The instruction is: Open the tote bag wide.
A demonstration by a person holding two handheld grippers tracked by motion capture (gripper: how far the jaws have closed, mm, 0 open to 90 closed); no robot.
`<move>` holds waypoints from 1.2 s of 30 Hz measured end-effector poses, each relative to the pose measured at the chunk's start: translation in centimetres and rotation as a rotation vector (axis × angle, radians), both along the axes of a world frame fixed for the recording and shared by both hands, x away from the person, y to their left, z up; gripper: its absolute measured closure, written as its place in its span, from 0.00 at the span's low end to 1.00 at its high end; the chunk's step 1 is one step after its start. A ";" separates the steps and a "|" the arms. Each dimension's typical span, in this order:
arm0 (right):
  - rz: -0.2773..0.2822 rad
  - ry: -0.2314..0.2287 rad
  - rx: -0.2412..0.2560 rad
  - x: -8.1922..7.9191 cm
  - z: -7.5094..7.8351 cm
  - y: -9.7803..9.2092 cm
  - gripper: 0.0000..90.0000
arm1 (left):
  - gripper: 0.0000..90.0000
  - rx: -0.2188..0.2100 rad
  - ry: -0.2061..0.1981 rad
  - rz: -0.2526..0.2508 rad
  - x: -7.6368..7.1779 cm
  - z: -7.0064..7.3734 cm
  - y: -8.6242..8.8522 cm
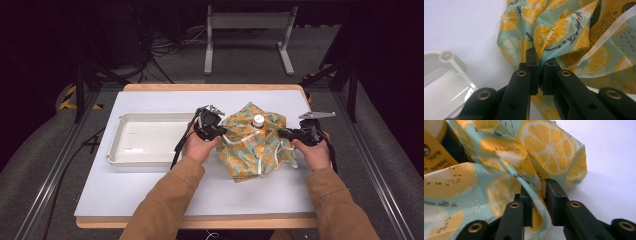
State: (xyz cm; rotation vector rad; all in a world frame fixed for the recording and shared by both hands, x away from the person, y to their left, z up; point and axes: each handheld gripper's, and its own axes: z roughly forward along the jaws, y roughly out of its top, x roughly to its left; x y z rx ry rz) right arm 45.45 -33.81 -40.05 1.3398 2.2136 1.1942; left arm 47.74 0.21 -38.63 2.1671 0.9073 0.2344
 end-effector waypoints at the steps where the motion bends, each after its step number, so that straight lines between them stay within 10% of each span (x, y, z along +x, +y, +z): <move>1: 0.000 -0.004 0.006 -0.1 0.1 -0.1 0.79 | 0.95 -0.002 0.001 0.000 0.0 0.0 0.0; 9: 0.000 -0.057 0.037 -1.5 1.3 -1.0 0.63 | 0.95 -0.006 0.001 0.000 -0.1 -0.1 0.0; 17: -0.002 -0.208 0.054 -4.2 4.2 -1.2 0.53 | 0.95 -0.007 0.003 -0.002 -0.2 0.0 0.0; 24: 0.110 -0.302 0.094 -5.9 6.2 0.7 0.57 | 0.95 -0.015 0.000 -0.004 -0.3 0.0 -0.1; 36: 0.215 -0.232 0.080 -4.9 4.6 2.9 0.44 | 0.94 -0.026 0.001 -0.013 -0.5 0.1 0.3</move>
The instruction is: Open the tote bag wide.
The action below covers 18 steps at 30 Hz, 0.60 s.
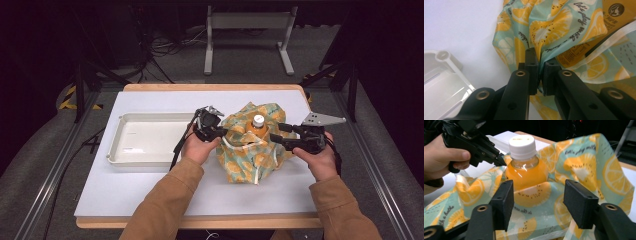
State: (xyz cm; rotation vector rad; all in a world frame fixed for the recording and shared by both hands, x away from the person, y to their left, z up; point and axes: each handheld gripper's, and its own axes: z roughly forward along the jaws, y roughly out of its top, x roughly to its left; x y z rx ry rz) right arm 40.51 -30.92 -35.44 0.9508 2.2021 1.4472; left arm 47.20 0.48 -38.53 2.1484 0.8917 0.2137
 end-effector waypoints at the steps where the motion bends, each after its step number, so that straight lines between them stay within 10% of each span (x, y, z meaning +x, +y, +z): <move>1: -0.002 0.004 0.001 0.0 -0.2 -0.1 0.42 | 0.94 0.001 0.001 -0.001 0.0 0.0 0.0; 18: 0.044 0.143 -0.003 -1.5 -4.0 -0.8 0.21 | 0.94 -0.014 0.002 -0.005 -0.4 -0.1 0.1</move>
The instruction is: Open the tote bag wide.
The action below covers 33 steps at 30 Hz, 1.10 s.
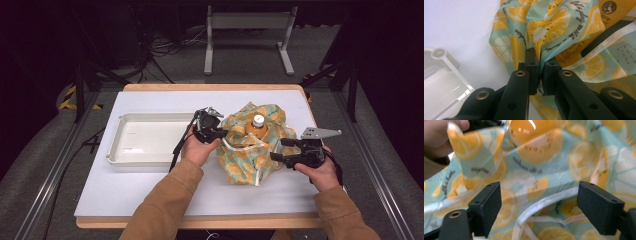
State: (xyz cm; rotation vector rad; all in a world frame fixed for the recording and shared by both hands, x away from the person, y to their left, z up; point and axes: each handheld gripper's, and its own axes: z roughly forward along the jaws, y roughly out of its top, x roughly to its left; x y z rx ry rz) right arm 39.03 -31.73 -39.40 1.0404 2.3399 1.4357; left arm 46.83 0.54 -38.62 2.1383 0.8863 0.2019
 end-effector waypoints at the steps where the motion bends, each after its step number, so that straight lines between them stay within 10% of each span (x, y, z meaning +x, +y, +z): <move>1: 0.000 0.007 -0.008 0.0 -0.2 0.0 0.20 | 0.94 0.001 0.001 0.000 0.0 0.0 0.0; 21: 0.059 0.085 0.085 0.9 -1.6 1.1 0.23 | 0.94 0.001 0.000 -0.001 0.0 0.0 0.0; 33: 0.084 -0.019 0.032 0.1 -0.2 0.7 0.99 | 0.94 0.002 -0.004 -0.008 -0.1 0.2 0.1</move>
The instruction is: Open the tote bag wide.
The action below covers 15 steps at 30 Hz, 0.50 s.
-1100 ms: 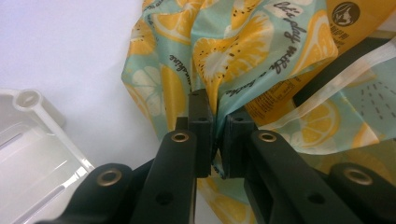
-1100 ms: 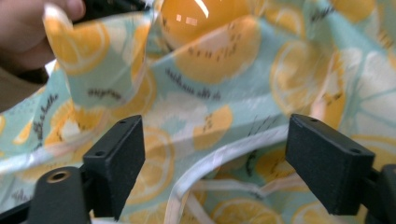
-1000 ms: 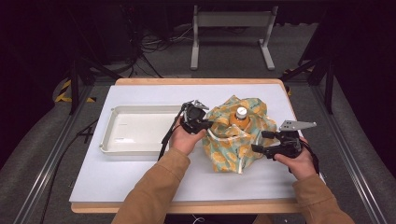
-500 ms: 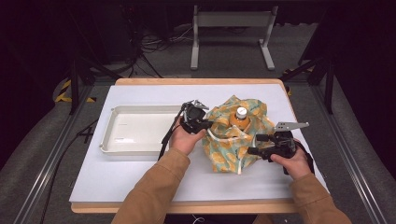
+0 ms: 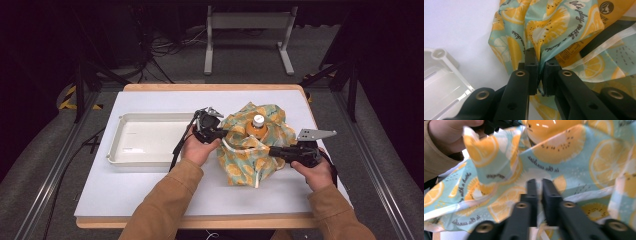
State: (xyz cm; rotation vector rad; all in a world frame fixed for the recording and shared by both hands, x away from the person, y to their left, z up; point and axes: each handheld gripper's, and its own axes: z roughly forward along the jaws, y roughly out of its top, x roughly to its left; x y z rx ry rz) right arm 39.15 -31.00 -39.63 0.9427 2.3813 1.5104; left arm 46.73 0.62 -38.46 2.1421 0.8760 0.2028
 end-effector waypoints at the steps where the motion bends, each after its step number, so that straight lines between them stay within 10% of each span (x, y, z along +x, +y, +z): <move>1: -0.004 -0.014 -0.004 -0.1 0.2 -0.1 1.00 | 0.94 -0.002 0.000 0.002 0.0 0.0 0.0; 6: -0.014 -0.027 -0.010 -0.6 0.8 -0.5 1.00 | 0.94 -0.002 0.000 0.002 0.0 0.0 0.0; 15: -0.046 0.108 0.019 -0.3 -0.1 -1.0 0.45 | 0.94 -0.002 -0.001 0.003 -0.1 0.0 0.0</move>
